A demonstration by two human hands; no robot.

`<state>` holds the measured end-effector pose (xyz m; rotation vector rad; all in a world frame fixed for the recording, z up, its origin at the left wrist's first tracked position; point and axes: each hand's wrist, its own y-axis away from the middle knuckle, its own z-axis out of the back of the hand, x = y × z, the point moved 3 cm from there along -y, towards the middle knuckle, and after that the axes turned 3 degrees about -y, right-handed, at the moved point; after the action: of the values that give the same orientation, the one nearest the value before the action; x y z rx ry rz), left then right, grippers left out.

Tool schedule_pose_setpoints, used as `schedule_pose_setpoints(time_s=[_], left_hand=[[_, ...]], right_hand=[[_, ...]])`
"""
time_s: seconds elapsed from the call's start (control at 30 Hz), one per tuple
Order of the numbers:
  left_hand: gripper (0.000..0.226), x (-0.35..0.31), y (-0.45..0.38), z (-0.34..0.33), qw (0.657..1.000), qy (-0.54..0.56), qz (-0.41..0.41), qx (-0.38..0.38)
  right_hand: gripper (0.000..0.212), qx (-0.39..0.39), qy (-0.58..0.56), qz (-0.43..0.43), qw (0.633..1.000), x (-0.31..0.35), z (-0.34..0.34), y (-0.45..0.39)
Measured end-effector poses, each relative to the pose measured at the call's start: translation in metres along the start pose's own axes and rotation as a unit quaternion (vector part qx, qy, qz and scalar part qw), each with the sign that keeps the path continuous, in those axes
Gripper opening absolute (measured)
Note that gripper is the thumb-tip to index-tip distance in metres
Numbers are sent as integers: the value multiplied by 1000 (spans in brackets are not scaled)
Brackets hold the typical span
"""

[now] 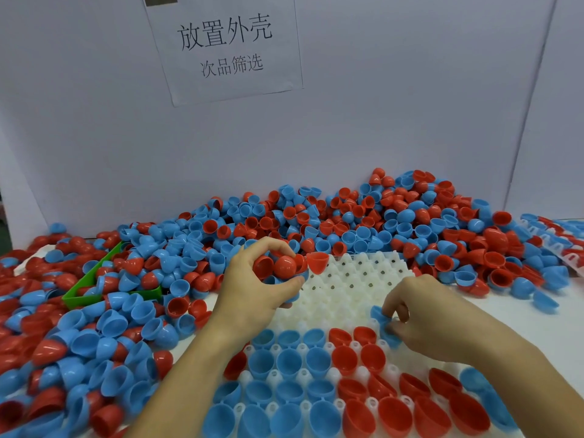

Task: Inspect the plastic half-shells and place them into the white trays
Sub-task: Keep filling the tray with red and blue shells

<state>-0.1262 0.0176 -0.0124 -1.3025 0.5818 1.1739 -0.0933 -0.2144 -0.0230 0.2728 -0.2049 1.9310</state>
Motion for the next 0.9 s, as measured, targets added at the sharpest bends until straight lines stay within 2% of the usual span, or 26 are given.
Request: schedule_pose_setpoints(time_s=[0.23, 0.4, 0.5, 0.83, 0.9], left_hand=[[31, 1, -1, 1, 1000, 7, 7, 7], [29, 1, 0, 0, 1000, 7, 11, 7], [29, 0, 1, -1, 1000, 6, 12, 11], [28, -3, 2, -2, 1000, 12, 12, 20], [29, -4, 2, -2, 1000, 12, 10, 24]], right_hand=[[14, 2, 1, -8, 1000, -3, 14, 4], [13, 65, 44, -8, 997, 10, 13, 15], [16, 70, 69, -23, 995, 17, 8, 17], [17, 96, 13, -12, 995, 13, 11, 20], [17, 77, 8, 4, 997, 11, 16, 19]])
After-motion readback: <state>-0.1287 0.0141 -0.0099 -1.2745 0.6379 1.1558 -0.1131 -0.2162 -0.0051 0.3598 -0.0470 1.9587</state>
